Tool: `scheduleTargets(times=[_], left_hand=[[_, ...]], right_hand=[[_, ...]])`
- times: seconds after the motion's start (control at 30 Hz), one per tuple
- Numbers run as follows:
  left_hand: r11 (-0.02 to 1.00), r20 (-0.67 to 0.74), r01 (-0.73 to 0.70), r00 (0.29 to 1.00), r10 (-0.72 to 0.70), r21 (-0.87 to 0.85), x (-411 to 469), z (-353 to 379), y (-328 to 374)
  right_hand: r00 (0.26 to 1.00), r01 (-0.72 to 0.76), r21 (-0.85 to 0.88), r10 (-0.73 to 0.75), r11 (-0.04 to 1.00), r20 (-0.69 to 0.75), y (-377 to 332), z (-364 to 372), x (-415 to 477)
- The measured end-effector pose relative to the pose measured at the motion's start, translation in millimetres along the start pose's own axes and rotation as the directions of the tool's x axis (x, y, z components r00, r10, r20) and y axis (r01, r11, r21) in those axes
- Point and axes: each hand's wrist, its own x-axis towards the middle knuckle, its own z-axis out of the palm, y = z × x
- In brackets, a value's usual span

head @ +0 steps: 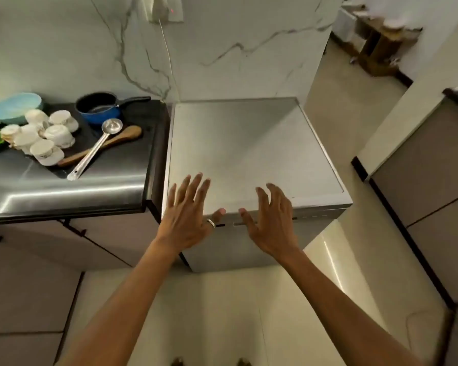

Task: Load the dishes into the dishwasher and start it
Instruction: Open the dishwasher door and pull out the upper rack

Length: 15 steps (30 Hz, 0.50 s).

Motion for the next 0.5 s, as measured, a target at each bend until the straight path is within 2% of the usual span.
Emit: scheduleTargets(times=[0.07,0.1,0.2,0.27,0.37,0.43,0.5], left_hand=[[0.999,0.077,-0.034,0.996,0.035,-0.019,3,25,4],[0.999,0.105,-0.049,0.993,0.049,-0.009,5,39,4],[0.995,0.140,-0.103,0.985,0.103,-0.013,18,76,5],[0.992,0.151,-0.124,0.981,0.124,-0.009,29,97,3],[0.992,0.183,-0.125,0.975,0.124,-0.007,35,122,1],[0.990,0.199,-0.137,0.972,0.127,0.037,35,135,-3],[0.982,0.219,-0.163,0.966,0.138,0.100,35,143,-7]], right_hand=[[0.988,-0.155,0.194,0.154,0.969,0.019,14,22,-9],[0.964,-0.265,0.286,0.256,0.921,0.071,20,36,-14],[0.812,-0.577,0.515,0.513,0.634,0.279,32,70,-21],[0.728,-0.669,0.587,0.560,0.455,0.396,37,88,-19],[0.644,-0.709,0.689,0.537,0.151,0.545,34,105,-13],[0.599,-0.669,0.739,0.532,-0.079,0.599,30,114,-4],[0.576,-0.592,0.760,0.519,-0.267,0.632,28,122,5]])
